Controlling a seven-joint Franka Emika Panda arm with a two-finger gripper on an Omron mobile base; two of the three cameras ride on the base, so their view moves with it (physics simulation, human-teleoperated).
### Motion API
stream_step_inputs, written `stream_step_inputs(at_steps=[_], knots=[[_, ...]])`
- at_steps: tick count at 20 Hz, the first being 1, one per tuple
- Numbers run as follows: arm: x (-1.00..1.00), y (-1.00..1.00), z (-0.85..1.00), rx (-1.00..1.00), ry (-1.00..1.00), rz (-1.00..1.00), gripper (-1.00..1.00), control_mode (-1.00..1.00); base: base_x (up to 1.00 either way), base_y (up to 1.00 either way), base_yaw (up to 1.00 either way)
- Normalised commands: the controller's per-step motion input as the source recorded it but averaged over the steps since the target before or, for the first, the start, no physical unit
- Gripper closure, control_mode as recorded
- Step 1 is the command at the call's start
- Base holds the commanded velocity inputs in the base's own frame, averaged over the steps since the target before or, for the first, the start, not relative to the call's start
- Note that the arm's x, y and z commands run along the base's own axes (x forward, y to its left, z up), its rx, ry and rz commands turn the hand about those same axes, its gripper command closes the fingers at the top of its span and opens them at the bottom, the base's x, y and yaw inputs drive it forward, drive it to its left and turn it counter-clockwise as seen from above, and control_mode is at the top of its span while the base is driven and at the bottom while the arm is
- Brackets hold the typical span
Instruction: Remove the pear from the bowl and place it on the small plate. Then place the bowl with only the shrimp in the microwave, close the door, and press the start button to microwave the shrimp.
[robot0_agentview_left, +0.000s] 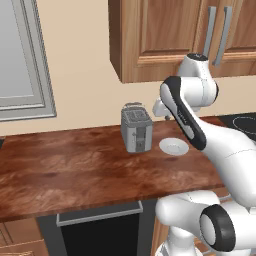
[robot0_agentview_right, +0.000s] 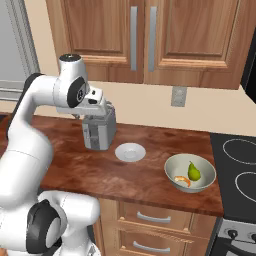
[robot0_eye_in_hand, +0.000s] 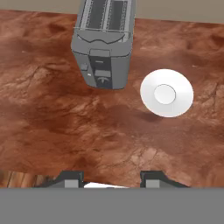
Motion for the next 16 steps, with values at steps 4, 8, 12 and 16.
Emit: stream_step_inputs(at_steps=[4, 8, 12, 16], knots=[[0.0, -0.44, -0.18, 0.0, -0.02, 0.04, -1.0, -1.0, 0.0, 0.0, 0.0], [0.04, -1.0, -0.69, 0.0, -0.06, 0.05, -1.0, -1.0, 0.0, 0.0, 0.0], [0.07, -1.0, -0.71, 0.0, 0.0, -0.04, -1.0, -1.0, 0.0, 0.0, 0.0], [0.25, -1.0, -0.78, -0.05, 0.01, -0.22, -1.0, -1.0, 0.0, 0.0, 0.0]])
